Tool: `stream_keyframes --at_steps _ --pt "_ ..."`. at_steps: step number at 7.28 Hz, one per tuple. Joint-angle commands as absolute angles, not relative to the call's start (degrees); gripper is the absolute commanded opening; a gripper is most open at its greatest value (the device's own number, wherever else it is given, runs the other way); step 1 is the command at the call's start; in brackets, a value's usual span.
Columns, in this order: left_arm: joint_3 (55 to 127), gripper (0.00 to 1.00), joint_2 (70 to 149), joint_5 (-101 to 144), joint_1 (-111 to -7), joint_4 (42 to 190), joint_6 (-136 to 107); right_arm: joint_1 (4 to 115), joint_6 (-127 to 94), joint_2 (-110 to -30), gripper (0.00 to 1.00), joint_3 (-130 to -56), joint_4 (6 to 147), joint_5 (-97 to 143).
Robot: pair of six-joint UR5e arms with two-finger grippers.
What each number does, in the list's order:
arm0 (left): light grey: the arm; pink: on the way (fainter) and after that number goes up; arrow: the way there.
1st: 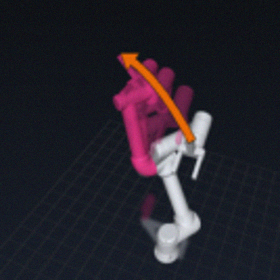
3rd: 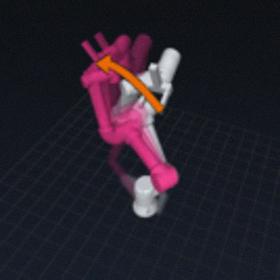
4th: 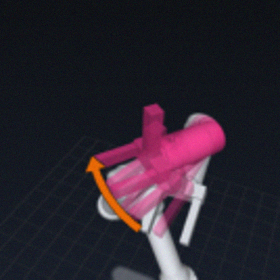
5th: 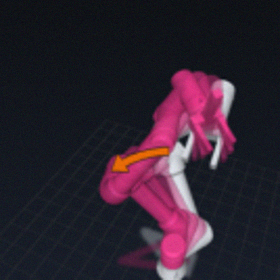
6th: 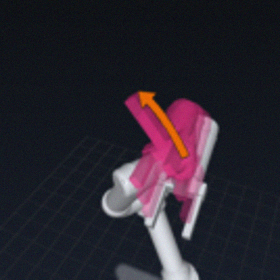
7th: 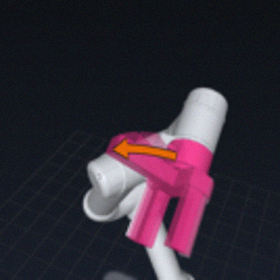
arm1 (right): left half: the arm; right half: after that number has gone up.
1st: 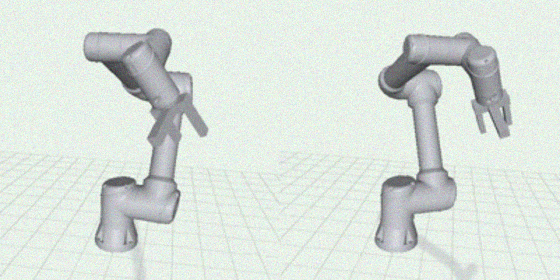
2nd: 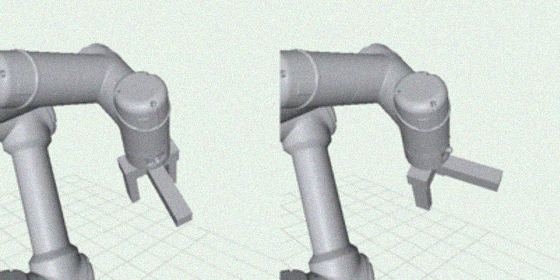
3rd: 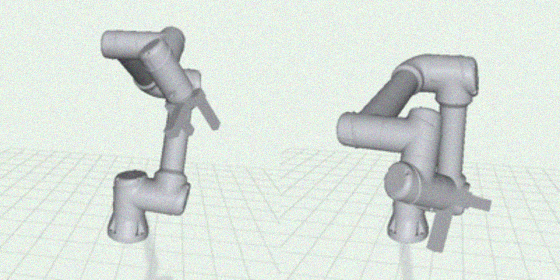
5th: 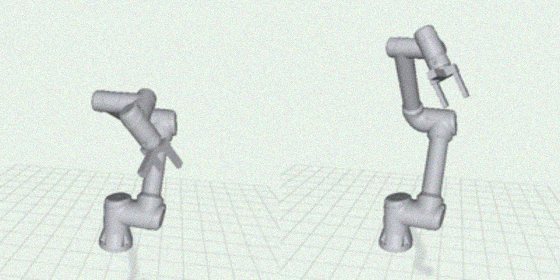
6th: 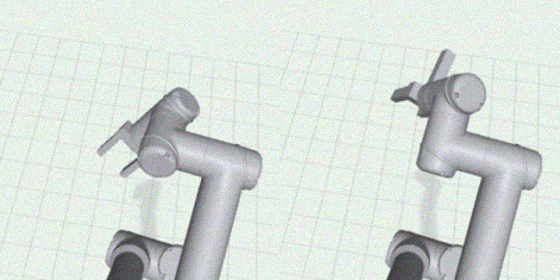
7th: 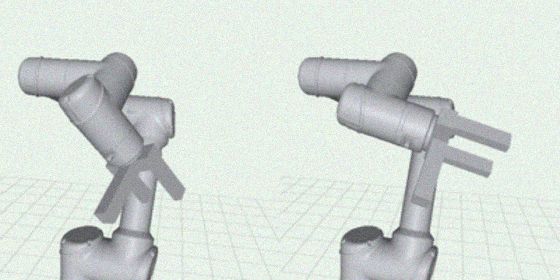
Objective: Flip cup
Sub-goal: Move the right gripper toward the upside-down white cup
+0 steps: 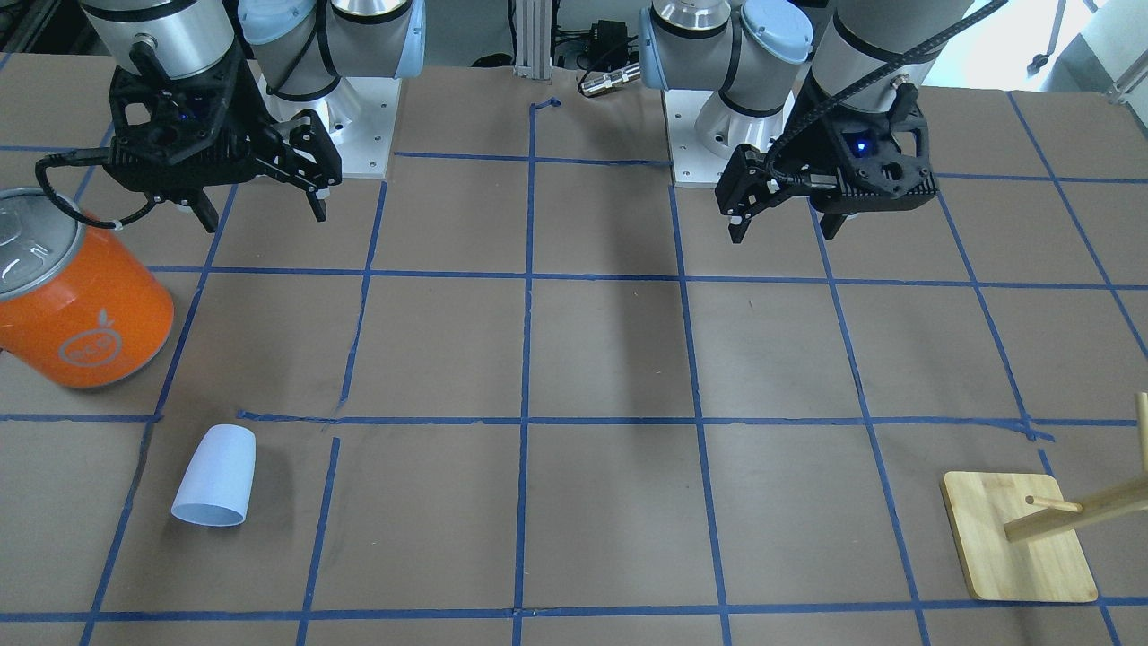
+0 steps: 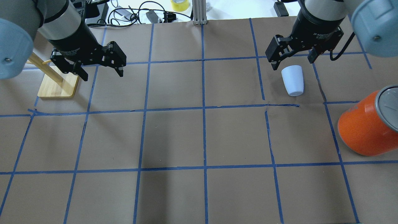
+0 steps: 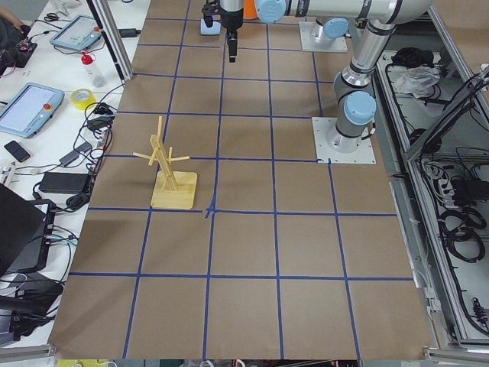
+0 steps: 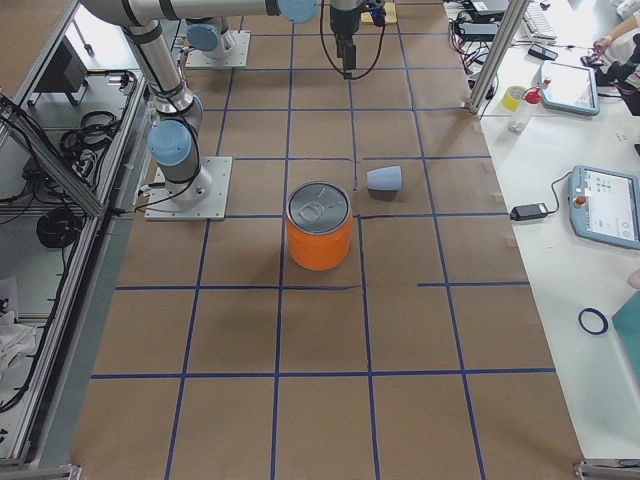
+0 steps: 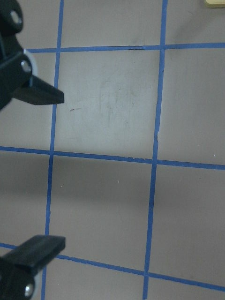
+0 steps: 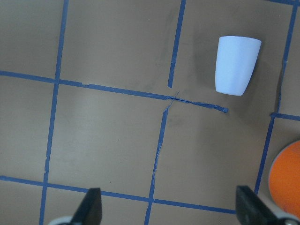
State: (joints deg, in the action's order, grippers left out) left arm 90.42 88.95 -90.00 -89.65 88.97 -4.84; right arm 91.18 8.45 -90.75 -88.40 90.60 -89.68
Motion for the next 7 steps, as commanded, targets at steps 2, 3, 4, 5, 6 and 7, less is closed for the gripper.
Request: stream_keyframes --at_steps 2,3,4,5,6,7 --pt "90.4 1.0 88.6 -90.2 -89.6 89.1 -4.6 90.8 8.2 -90.6 1.0 -88.9 90.4 -89.9" --pt "90.4 1.0 88.6 -90.2 -89.6 89.1 -4.6 90.8 7.5 -91.3 1.0 -88.7 93.0 -89.7" --pt "90.4 1.0 88.6 -90.1 -89.6 89.0 -4.6 90.8 7.2 -90.8 1.0 -88.9 96.3 -89.1" --pt "90.4 1.0 88.6 -90.1 -89.6 89.0 -4.6 90.4 7.0 -87.6 0.98 -88.7 96.8 -88.9" --pt "90.4 1.0 88.6 -90.0 -89.6 89.1 -4.6 88.6 7.0 -82.8 0.98 -87.9 100.6 -88.9" --pt "91.0 1.0 88.6 -89.9 -89.6 89.0 -4.6 85.5 7.0 -78.1 0.98 -88.5 105.8 -89.7"
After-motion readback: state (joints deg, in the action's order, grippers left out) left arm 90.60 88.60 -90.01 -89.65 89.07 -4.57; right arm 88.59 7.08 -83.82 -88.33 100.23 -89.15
